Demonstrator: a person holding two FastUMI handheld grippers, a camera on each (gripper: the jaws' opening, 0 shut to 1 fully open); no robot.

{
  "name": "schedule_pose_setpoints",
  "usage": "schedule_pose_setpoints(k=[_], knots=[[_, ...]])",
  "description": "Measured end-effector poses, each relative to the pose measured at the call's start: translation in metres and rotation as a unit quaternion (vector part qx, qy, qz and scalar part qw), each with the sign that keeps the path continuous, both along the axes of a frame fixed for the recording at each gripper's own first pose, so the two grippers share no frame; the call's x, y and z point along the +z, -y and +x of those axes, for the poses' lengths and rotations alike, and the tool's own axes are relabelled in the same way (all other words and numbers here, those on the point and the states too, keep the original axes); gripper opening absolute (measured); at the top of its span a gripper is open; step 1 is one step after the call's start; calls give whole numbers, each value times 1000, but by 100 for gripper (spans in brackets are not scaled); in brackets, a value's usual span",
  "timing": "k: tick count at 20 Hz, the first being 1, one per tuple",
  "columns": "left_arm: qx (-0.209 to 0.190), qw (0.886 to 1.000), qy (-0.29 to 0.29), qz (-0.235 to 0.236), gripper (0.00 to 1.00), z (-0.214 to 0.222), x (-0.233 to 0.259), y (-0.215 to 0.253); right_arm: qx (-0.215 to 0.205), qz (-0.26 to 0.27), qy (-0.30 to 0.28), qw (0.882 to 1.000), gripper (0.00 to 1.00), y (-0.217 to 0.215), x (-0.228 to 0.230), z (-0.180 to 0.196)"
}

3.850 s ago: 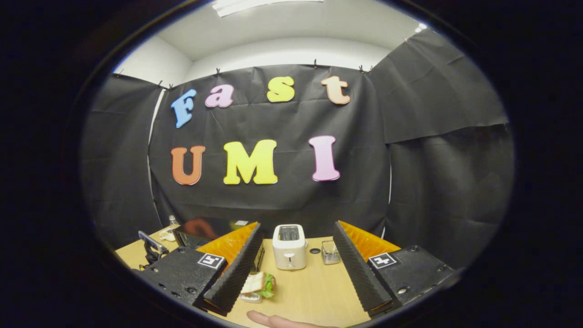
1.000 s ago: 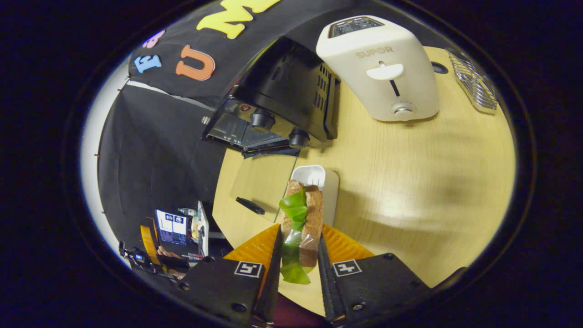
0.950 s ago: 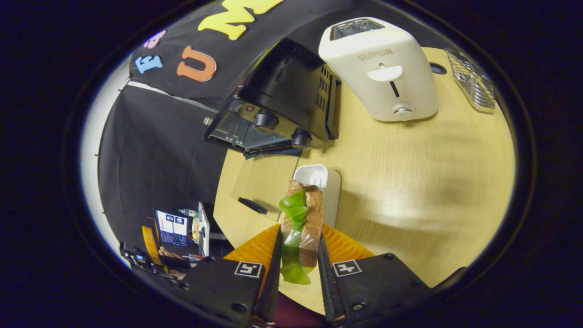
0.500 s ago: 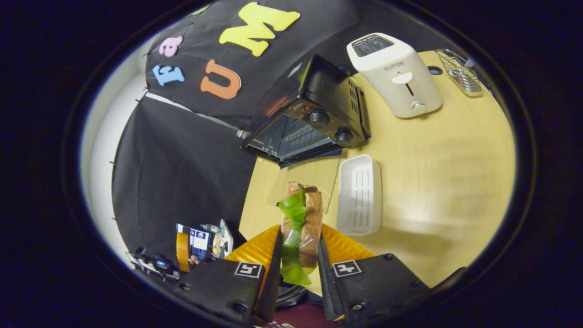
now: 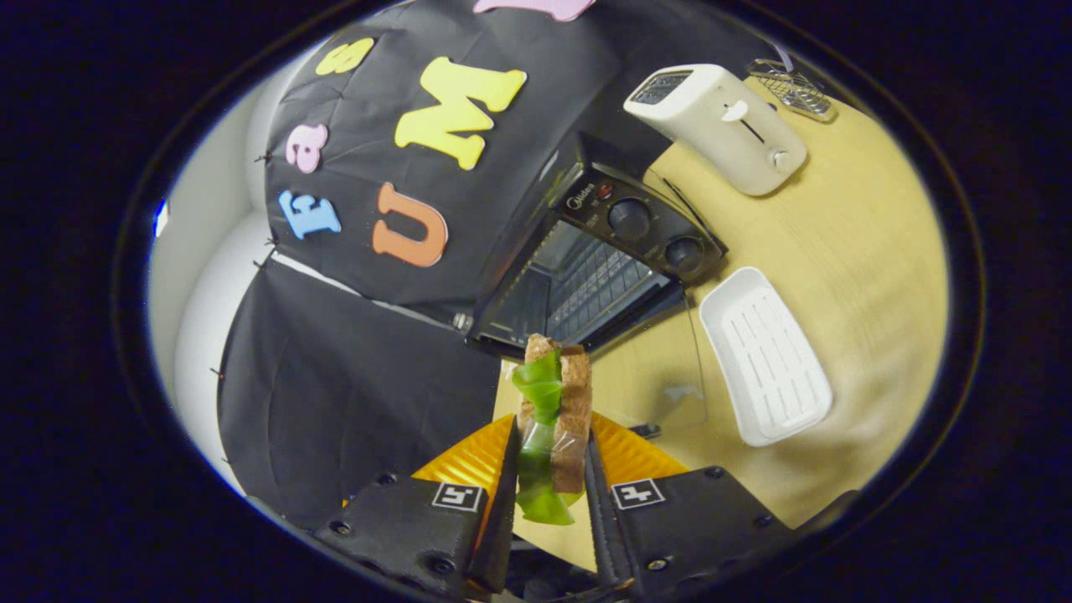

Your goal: Open the electric oven with the left hand, put the food in, and close the electric oven.

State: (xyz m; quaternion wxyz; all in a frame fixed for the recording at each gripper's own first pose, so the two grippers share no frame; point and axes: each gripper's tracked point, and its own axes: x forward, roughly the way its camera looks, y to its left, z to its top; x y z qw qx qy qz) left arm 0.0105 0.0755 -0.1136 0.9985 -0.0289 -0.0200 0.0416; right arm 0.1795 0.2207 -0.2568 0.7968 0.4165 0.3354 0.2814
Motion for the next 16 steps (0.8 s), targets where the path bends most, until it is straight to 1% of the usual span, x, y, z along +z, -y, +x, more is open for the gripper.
schedule_pose_setpoints(k=[2, 4, 5, 7, 9, 11, 13, 15, 16], knots=[[3, 1000, -7, 3, 95, 3, -7, -9, -42, 20, 13, 999, 42, -20, -1, 17], [8, 1000, -9, 3, 95, 3, -9, -16, -73, 25, 9, 997, 42, -37, -11, 33], [7, 1000, -12, 1, 95, 6, -13, -18, -97, 34, 6, 995, 43, -43, -15, 44], [2, 1000, -23, 0, 95, 9, -19, -20, -159, 59, -3, 986, 43, -54, -25, 72], [2, 999, -41, 3, 95, 12, -26, -25, -200, 63, -19, 977, 43, -64, -38, 93], [8, 999, -51, 10, 96, 13, -28, -33, -227, 84, -32, 970, 43, -74, -46, 112], [9, 998, -54, 17, 96, 12, -31, -37, -246, 109, -28, 963, 43, -84, -51, 134], [8, 998, -57, 19, 95, 10, -33, -41, -271, 114, -21, 956, 43, -86, -61, 157], [10, 998, -59, 18, 95, 9, -36, -43, -284, 111, -8, 952, 43, -87, -61, 167]])
